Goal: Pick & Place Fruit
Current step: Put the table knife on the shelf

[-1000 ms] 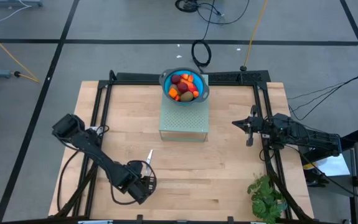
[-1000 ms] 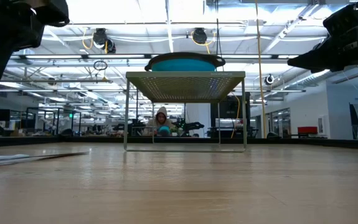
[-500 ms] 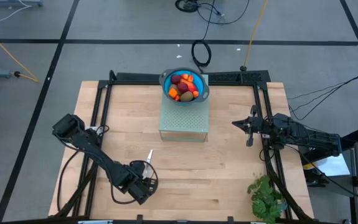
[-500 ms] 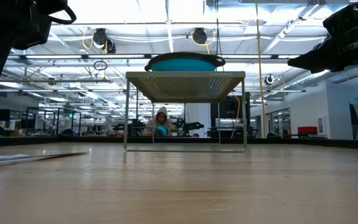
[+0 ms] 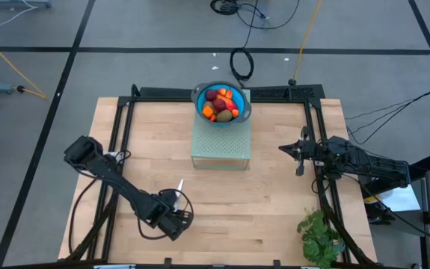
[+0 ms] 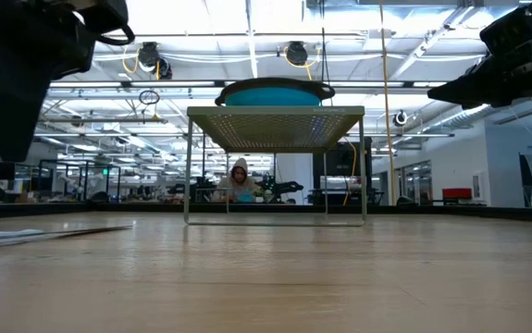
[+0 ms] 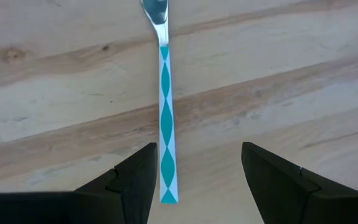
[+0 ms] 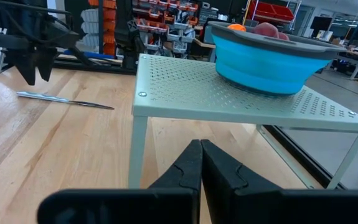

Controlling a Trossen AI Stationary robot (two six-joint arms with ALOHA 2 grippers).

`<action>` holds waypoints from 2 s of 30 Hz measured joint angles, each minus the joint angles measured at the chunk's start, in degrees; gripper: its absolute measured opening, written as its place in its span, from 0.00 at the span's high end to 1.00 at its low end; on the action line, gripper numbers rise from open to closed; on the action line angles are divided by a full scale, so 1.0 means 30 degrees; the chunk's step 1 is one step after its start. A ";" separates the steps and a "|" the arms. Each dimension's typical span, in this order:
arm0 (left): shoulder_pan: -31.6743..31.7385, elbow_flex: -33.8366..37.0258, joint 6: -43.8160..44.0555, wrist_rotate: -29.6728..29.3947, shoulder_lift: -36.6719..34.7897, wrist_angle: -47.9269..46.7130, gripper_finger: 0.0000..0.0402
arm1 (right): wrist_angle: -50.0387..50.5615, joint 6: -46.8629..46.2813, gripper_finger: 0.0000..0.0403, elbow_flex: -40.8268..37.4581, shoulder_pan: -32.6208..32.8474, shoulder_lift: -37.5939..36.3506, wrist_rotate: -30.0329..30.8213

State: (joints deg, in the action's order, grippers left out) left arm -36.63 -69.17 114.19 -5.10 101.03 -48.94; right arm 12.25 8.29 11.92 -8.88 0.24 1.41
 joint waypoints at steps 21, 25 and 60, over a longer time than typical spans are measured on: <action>0.0597 0.0022 0.2575 0.1366 0.0095 0.0198 0.42 | 0.0000 0.0017 1.00 0.0000 0.0000 -0.0003 -0.0007; 0.0433 0.0097 0.3447 0.1369 0.0095 0.0201 0.42 | 0.0000 0.0025 1.00 0.0000 0.0000 0.0004 -0.0007; -0.0348 0.0069 0.3202 0.2915 0.3204 0.1568 0.42 | -0.0005 -0.0019 1.00 0.0007 0.0000 0.0019 -0.0010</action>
State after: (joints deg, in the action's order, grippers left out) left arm -37.67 -68.96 123.80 3.64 110.65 -44.24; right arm 12.23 8.23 11.94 -8.88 0.30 1.38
